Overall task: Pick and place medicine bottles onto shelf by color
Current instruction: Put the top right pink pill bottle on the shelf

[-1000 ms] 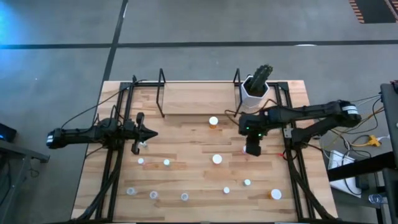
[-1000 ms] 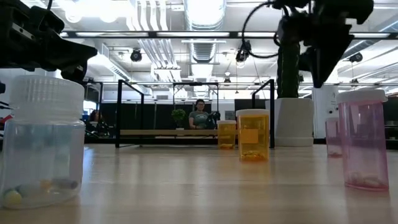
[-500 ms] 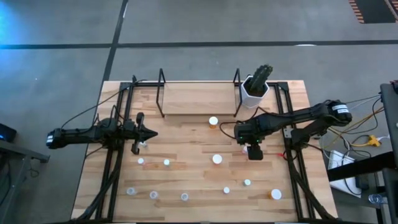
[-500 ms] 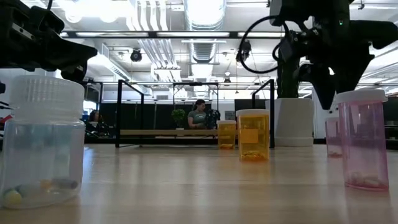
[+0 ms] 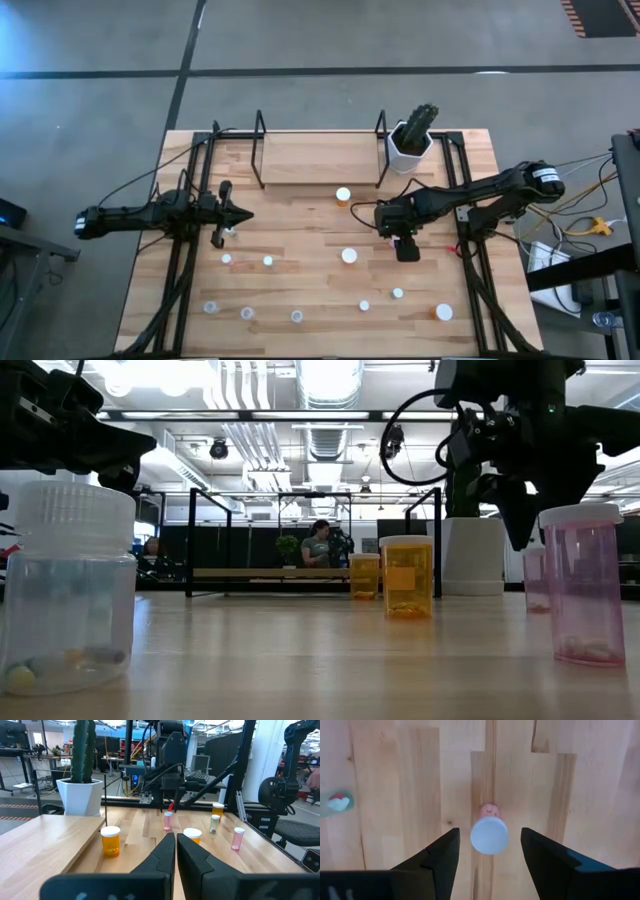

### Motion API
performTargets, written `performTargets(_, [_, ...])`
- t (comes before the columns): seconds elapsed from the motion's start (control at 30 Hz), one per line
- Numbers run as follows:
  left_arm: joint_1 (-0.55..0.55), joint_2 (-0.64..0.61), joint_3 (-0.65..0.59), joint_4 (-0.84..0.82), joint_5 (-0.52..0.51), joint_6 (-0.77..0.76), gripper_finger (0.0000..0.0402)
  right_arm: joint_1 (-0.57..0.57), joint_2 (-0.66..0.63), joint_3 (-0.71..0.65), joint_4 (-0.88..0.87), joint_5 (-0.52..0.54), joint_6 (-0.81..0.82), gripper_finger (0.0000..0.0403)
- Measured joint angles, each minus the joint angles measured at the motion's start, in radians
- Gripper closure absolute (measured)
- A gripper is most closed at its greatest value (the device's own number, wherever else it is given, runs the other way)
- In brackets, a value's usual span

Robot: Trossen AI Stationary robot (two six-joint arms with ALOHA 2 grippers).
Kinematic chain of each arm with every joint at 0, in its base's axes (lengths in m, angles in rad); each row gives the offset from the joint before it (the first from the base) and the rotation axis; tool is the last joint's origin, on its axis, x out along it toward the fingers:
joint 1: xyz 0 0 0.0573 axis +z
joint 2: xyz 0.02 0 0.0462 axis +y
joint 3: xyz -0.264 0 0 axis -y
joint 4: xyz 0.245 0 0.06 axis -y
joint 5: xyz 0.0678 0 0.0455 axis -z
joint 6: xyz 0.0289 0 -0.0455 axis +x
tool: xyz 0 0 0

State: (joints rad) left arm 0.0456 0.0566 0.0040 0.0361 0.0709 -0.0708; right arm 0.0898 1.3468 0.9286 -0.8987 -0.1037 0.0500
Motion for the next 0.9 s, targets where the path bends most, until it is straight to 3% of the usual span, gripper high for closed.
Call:
performTargets(0.4, [0.0,0.0,0.0,0.0,0.0,0.0,0.0402,0.0,0.078,-0.005,0.026,0.025,-0.026,0.0205])
performTargets(0.73, [0.0,0.0,0.0,0.0,0.0,0.0,0.0402,0.0,0.085,-0.002,0.016,0.025,-0.025,0.0285])
performTargets(0.9, [0.0,0.0,0.0,0.0,0.0,0.0,0.0402,0.0,0.082,0.081,-0.016,0.023,0.039,0.0303])
